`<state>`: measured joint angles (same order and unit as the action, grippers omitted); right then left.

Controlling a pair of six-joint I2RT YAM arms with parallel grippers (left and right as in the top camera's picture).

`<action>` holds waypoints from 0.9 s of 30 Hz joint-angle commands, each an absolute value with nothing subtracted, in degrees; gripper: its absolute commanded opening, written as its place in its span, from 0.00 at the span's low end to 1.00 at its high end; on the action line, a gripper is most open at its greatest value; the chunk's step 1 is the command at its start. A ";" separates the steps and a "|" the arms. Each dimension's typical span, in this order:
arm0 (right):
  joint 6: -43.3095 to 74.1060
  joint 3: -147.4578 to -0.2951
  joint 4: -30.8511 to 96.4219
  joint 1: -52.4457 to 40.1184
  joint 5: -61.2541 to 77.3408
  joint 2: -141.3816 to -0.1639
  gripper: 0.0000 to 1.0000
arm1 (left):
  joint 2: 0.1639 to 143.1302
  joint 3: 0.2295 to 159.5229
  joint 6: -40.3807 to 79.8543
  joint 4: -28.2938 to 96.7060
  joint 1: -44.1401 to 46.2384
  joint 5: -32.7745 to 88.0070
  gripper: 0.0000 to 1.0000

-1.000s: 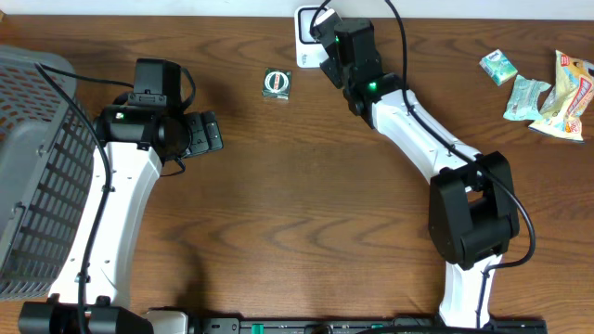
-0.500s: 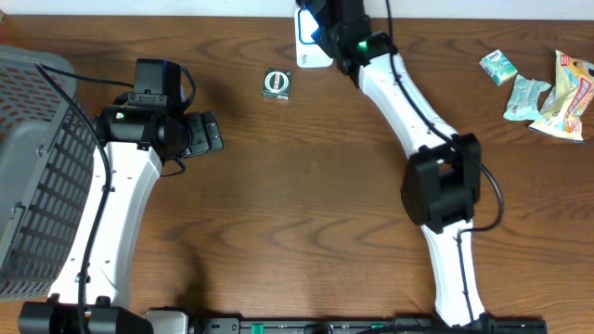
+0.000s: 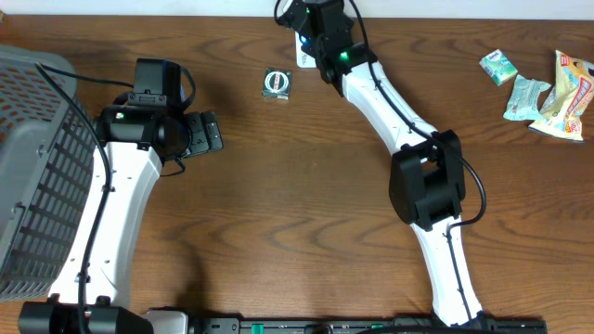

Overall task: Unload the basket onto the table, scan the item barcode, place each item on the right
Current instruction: 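Hold the Kleenex pack up against the scanner face, then carry the Kleenex pack to the right edge and release it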

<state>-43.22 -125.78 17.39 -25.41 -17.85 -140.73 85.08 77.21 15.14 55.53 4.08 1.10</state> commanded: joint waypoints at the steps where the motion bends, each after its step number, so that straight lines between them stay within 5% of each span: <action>1: -44.66 -127.20 17.12 -25.65 -18.44 -140.75 0.01 | 85.34 77.45 14.85 55.66 4.05 0.38 0.98; 11: -43.75 -127.20 21.43 -25.36 -18.98 -140.75 0.01 | 85.34 77.45 14.83 55.66 4.05 0.38 0.98; 16: -33.69 -127.22 22.24 -23.00 -26.72 -139.59 0.01 | 85.34 77.45 14.83 55.66 4.05 0.38 0.98; 27: -22.28 -127.22 33.30 -9.45 -35.86 -139.13 0.01 | 85.34 77.45 14.83 55.66 4.05 0.38 0.98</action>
<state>-28.71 -125.99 30.85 -12.93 -33.04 -140.73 85.08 77.21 15.14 55.53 4.08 1.10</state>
